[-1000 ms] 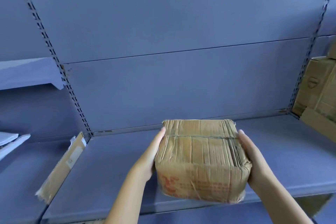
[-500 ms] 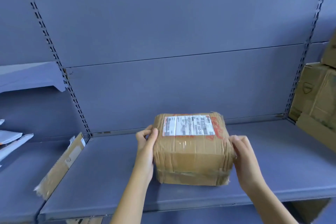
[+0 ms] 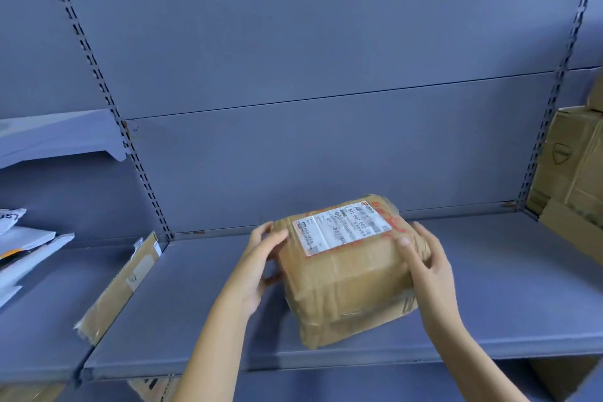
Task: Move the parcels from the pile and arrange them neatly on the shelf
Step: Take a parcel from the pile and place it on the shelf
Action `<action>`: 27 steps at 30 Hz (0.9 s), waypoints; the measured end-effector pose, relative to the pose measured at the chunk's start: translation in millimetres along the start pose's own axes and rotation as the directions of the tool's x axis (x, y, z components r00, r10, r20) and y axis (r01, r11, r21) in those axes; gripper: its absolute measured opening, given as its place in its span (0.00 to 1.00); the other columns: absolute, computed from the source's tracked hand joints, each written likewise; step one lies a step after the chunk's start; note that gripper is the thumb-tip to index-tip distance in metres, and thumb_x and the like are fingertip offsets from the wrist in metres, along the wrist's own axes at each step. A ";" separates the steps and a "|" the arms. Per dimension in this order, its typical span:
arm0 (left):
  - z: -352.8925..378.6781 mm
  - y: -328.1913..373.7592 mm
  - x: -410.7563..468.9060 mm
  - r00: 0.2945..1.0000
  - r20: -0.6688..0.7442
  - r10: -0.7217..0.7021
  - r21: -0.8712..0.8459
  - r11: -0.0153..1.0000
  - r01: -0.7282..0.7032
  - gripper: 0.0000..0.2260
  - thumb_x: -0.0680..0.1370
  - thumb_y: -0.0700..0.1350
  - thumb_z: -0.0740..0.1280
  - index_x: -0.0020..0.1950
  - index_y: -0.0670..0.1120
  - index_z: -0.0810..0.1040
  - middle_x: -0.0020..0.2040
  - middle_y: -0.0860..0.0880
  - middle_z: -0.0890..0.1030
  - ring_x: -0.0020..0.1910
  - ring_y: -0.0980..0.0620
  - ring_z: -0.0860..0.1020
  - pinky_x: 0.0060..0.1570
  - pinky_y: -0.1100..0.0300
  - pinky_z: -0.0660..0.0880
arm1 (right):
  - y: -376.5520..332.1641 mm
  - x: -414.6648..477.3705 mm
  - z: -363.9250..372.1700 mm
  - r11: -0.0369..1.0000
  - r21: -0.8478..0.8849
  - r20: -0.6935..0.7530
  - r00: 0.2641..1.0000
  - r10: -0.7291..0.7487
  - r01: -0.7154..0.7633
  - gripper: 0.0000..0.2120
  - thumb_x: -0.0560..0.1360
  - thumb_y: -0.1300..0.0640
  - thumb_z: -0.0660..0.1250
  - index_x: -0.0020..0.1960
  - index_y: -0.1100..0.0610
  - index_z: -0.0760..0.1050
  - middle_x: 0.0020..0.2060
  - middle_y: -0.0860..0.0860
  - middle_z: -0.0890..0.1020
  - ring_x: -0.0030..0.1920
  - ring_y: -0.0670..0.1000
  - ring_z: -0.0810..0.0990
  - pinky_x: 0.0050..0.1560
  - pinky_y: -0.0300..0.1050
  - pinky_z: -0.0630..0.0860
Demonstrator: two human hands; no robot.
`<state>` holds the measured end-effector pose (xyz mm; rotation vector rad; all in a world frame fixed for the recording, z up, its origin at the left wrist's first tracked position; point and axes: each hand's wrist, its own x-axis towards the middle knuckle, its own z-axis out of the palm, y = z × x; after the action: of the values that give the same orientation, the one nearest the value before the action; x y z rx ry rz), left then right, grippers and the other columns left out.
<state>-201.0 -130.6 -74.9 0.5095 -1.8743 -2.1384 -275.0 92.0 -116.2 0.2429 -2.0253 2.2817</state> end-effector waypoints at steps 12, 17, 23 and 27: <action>28.8 -3.8 -5.2 0.938 0.186 -0.294 0.029 0.955 0.294 0.25 0.79 0.63 0.54 0.51 0.50 0.86 0.54 0.46 0.84 0.56 0.48 0.81 0.59 0.53 0.74 | 10.0 -34.1 23.8 0.955 0.234 0.049 0.984 0.173 -0.180 0.32 0.62 0.31 0.65 0.64 0.40 0.70 0.65 0.44 0.74 0.63 0.48 0.75 0.65 0.53 0.72; 50.5 -1.6 -5.2 0.900 0.337 -0.277 0.038 0.959 0.281 0.18 0.81 0.53 0.56 0.59 0.47 0.81 0.57 0.46 0.83 0.56 0.49 0.81 0.61 0.52 0.72 | -4.7 -19.5 -11.7 0.954 0.212 0.150 0.972 0.182 -0.212 0.28 0.67 0.36 0.64 0.65 0.44 0.72 0.61 0.46 0.80 0.60 0.49 0.79 0.65 0.53 0.72; 138.1 -0.9 -7.9 0.796 0.580 -0.171 0.035 0.982 0.185 0.21 0.70 0.49 0.66 0.60 0.44 0.79 0.55 0.45 0.84 0.52 0.48 0.81 0.56 0.50 0.74 | -31.5 -33.4 -103.5 0.976 0.208 -0.058 0.995 0.079 -0.065 0.23 0.72 0.48 0.61 0.67 0.39 0.70 0.61 0.44 0.80 0.61 0.48 0.79 0.58 0.50 0.76; 237.7 -2.0 -27.9 0.630 0.770 -0.106 0.099 0.994 0.047 0.17 0.75 0.44 0.68 0.63 0.42 0.77 0.58 0.41 0.81 0.53 0.43 0.81 0.51 0.53 0.77 | -54.3 -69.0 -178.5 0.980 0.196 -0.322 0.946 0.029 0.037 0.28 0.68 0.50 0.60 0.68 0.40 0.68 0.62 0.44 0.79 0.61 0.47 0.78 0.51 0.47 0.77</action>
<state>-275.2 95.3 -48.0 -0.4513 -2.3588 -2.6045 -209.6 278.6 -95.1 -0.1119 -1.6370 2.3387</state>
